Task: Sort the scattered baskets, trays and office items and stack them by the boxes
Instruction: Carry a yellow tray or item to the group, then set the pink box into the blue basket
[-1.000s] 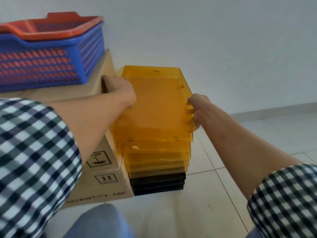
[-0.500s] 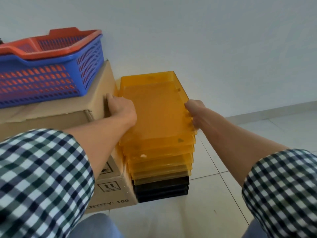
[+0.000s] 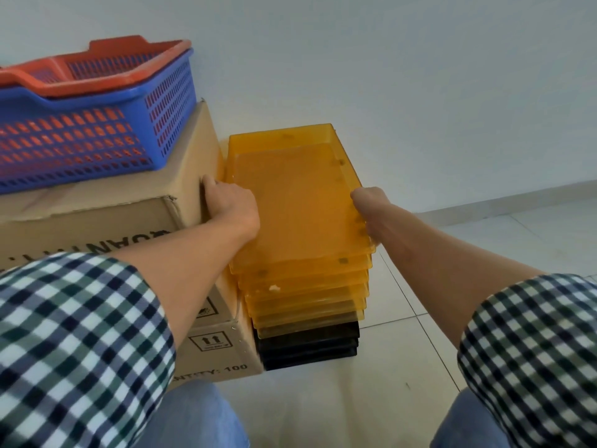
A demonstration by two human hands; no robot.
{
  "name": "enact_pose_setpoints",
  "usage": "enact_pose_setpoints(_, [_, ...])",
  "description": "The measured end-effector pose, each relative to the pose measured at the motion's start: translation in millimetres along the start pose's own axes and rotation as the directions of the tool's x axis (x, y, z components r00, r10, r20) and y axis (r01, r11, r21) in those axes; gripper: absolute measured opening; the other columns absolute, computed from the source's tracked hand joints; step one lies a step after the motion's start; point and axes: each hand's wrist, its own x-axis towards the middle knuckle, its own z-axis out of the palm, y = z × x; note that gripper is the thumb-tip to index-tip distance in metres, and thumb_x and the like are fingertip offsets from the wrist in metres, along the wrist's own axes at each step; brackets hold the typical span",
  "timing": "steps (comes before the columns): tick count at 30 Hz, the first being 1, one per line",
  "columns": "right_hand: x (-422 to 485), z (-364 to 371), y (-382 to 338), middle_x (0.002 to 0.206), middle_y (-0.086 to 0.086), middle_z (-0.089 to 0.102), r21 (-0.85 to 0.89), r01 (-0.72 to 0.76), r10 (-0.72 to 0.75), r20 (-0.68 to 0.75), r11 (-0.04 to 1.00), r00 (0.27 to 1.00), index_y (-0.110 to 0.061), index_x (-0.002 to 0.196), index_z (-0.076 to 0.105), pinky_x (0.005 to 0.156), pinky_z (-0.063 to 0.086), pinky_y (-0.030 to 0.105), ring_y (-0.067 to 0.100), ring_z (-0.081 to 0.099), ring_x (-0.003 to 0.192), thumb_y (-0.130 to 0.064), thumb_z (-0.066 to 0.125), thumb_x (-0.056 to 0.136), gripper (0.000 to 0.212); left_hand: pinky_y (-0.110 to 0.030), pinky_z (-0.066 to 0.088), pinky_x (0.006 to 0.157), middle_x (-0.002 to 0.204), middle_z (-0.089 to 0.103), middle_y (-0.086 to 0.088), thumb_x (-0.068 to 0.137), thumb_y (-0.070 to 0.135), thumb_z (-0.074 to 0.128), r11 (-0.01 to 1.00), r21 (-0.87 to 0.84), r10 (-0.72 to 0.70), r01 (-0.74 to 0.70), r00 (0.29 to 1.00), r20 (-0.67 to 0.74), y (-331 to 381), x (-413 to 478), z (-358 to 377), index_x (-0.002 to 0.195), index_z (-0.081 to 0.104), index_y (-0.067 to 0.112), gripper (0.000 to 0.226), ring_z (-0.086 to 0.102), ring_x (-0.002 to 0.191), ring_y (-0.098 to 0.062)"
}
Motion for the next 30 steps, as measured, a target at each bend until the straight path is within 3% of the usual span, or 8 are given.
enact_pose_setpoints(4, [3,-2,6,0.097,0.004,0.051,-0.005,-0.012,0.012,-0.049,1.0,0.999,-0.02,0.109,0.042,0.074,0.043,0.047,0.025,0.046,0.071,-0.051,0.049,0.1,0.033,-0.046,0.029,0.096,0.118,0.06,-0.011,0.092,0.02,0.06,0.997,0.073,0.013,-0.016,0.999,0.037,1,-7,3,0.108,0.07,0.014,0.021,0.051,0.111,-0.03])
enact_pose_setpoints(10, [2,-1,9,0.082,-0.004,0.047,0.063,0.043,-0.036,-0.111,0.997,0.993,-0.021,0.106,0.045,0.066,0.044,0.04,0.023,0.048,0.069,-0.07,0.054,0.091,0.052,-0.044,0.031,0.097,0.122,0.055,-0.013,0.092,0.021,0.058,0.997,0.071,0.014,-0.013,1.0,-0.016,-1,-9,8,0.123,0.065,0.01,0.033,0.05,0.111,-0.03])
enact_pose_setpoints(14, [-1,-6,13,0.082,-0.002,0.053,0.035,0.094,-0.087,-0.165,0.995,0.982,-0.019,0.096,0.052,0.047,0.036,0.031,0.021,0.052,0.07,-0.074,0.053,0.088,0.056,-0.044,0.034,0.099,0.138,0.048,-0.015,0.095,0.028,0.055,1.0,-0.017,-0.01,0.009,0.998,-0.069,2,-10,6,0.154,0.027,0.001,0.071,0.049,0.119,-0.032])
enact_pose_setpoints(17, [0,-12,17,0.084,-0.002,0.057,-0.003,0.125,-0.123,-0.179,0.992,0.976,-0.018,0.095,0.056,0.053,0.042,0.031,0.02,0.056,0.073,-0.075,0.051,0.088,0.058,-0.044,0.037,0.097,0.139,0.045,-0.018,0.093,0.029,0.059,0.996,-0.086,-0.003,-0.007,0.994,-0.113,3,-8,1,0.157,0.02,0.004,0.079,0.048,0.118,-0.034])
enact_pose_setpoints(21, [-1,-23,24,0.095,0.001,0.064,-0.094,0.158,-0.176,-0.233,0.983,0.956,-0.015,0.105,0.062,0.072,0.052,0.039,0.02,0.06,0.081,-0.076,0.048,0.09,0.064,-0.043,0.037,0.099,0.139,0.043,-0.02,0.094,0.021,0.053,0.981,-0.172,0.047,-0.089,0.971,-0.233,13,-2,-23,0.154,0.026,0.005,0.069,0.046,0.119,-0.035])
enact_pose_setpoints(24, [-4,-38,33,0.122,0.006,0.067,-0.186,0.171,-0.222,-0.304,0.968,0.927,-0.011,0.127,0.063,0.092,0.054,0.045,0.029,0.063,0.108,-0.075,0.044,0.092,0.075,-0.045,0.036,0.099,0.137,0.044,-0.018,0.087,0.016,0.058,0.93,-0.264,0.147,-0.256,0.916,-0.373,34,-3,-50,0.144,0.041,0.006,0.061,0.045,0.118,-0.037])
enact_pose_setpoints(26, [-6,-53,42,0.135,0.007,0.063,-0.22,0.156,-0.227,-0.349,0.963,0.909,-0.011,0.138,0.058,0.1,0.05,0.045,0.031,0.059,0.122,-0.073,0.043,0.092,0.078,-0.045,0.036,0.096,0.133,0.048,-0.017,0.086,0.017,0.059,0.857,-0.3,0.234,-0.419,0.835,-0.498,56,-9,-69,0.132,0.051,0.009,0.048,0.047,0.116,-0.037])
enact_pose_setpoints(30, [-11,-89,70,0.139,0.009,0.061,-0.243,0.099,-0.205,-0.458,0.965,0.865,-0.013,0.144,0.052,0.102,0.043,0.041,0.03,0.055,0.13,-0.071,0.045,0.092,0.078,-0.042,0.038,0.088,0.119,0.056,-0.013,0.091,0.019,0.055,0.696,-0.304,0.325,-0.651,0.663,-0.674,114,-38,-101,0.12,0.056,0.012,0.03,0.052,0.106,-0.034])
